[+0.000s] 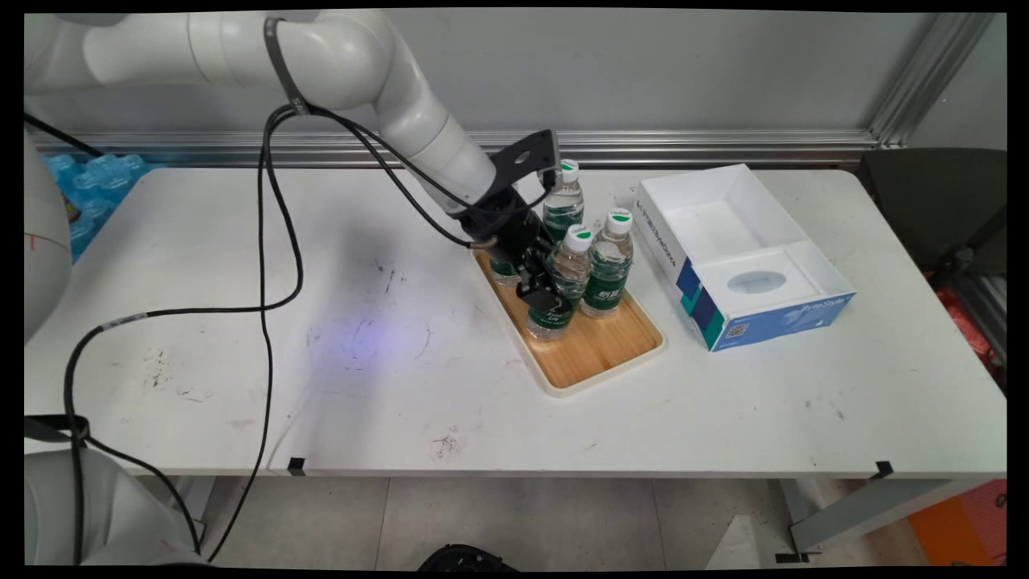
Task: Place the picked object on the tray
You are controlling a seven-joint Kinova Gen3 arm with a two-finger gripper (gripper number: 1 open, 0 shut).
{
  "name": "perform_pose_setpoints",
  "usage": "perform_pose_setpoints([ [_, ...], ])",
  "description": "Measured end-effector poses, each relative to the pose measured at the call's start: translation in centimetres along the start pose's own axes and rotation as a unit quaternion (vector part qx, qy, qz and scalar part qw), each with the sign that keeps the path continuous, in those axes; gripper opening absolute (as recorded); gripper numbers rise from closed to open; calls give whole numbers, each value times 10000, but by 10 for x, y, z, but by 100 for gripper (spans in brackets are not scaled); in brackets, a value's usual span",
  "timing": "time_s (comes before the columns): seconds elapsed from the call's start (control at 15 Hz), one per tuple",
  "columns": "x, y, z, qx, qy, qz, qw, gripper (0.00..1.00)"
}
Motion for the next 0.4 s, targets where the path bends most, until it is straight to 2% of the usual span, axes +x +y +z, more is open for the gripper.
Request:
perform_pose_setpoints([
  [0.2, -1, 1, 4, -1, 36, -63, 10000, 0],
  [0.27, -3, 1, 5, -7, 41, -86, 10000, 100],
  [0.4, -6, 1, 4, -15, 40, -125, 9999, 100],
])
